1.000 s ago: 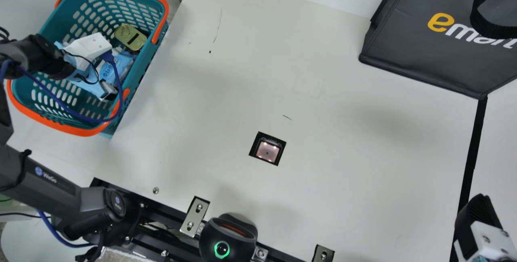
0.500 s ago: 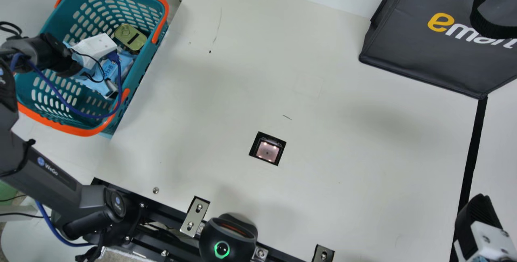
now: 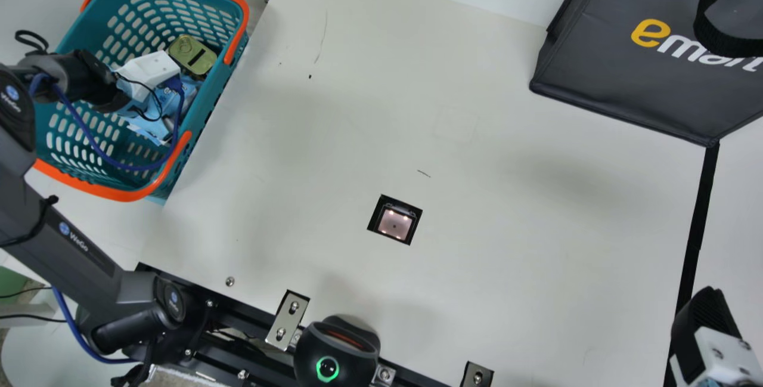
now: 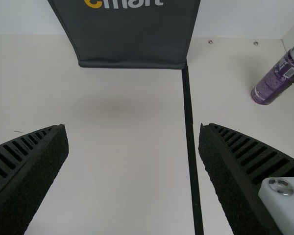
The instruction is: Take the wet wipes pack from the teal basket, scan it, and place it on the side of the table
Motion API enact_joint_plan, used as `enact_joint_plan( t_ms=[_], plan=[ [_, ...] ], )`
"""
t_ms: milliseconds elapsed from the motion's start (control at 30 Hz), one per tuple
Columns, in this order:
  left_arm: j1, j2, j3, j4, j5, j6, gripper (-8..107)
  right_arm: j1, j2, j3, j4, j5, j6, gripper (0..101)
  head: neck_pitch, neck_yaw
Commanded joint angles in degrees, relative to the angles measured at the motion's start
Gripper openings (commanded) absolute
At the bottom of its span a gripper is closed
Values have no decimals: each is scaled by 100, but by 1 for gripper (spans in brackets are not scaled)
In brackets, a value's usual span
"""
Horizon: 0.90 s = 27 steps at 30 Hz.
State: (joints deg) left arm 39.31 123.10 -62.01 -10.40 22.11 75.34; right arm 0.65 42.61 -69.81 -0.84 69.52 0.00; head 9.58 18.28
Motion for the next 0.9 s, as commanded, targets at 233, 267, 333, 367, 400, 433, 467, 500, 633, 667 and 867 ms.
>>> enact_joint_plan(
  t_ms=[233, 267, 333, 367, 400, 433, 467, 500, 633, 667, 867],
  plan=[
    [-50, 187, -85, 192, -62, -280, 90, 0, 0, 0, 0, -6, 0, 95, -166, 14],
    [-54, 206, -95, 213, -62, -310, 90, 0, 0, 0, 0, -6, 0, 95, -166, 14],
    [-67, 241, -111, 259, -69, -377, 90, 0, 0, 0, 0, -6, 0, 95, -166, 14],
    [-72, 257, -115, 280, -74, -407, 90, 0, 0, 0, 0, -6, 0, 95, -166, 14],
    [-79, 272, -119, 304, -78, -442, 90, 0, 0, 0, 0, -6, 0, 95, -166, 14],
    [-85, 284, -120, 326, -84, -472, 90, 0, 0, 0, 0, -6, 0, 95, -166, 14],
    [-91, 294, -119, 347, -90, -500, 90, 0, 0, 0, 0, -6, 0, 95, -166, 14],
    [-99, 302, -115, 367, -100, -529, 83, 0, 0, 0, 0, -6, 0, 95, -166, 14],
    [-123, 323, -91, 450, -163, -659, 57, 0, 0, 0, 0, -6, 0, 95, -166, 14],
    [-129, 325, -84, 464, -178, -685, 50, 0, 0, 0, 0, -6, 0, 95, -166, 14],
    [-152, 310, -61, 494, -223, -819, 10, 0, 0, 0, 0, -6, 0, 95, -166, 14]
  ],
)
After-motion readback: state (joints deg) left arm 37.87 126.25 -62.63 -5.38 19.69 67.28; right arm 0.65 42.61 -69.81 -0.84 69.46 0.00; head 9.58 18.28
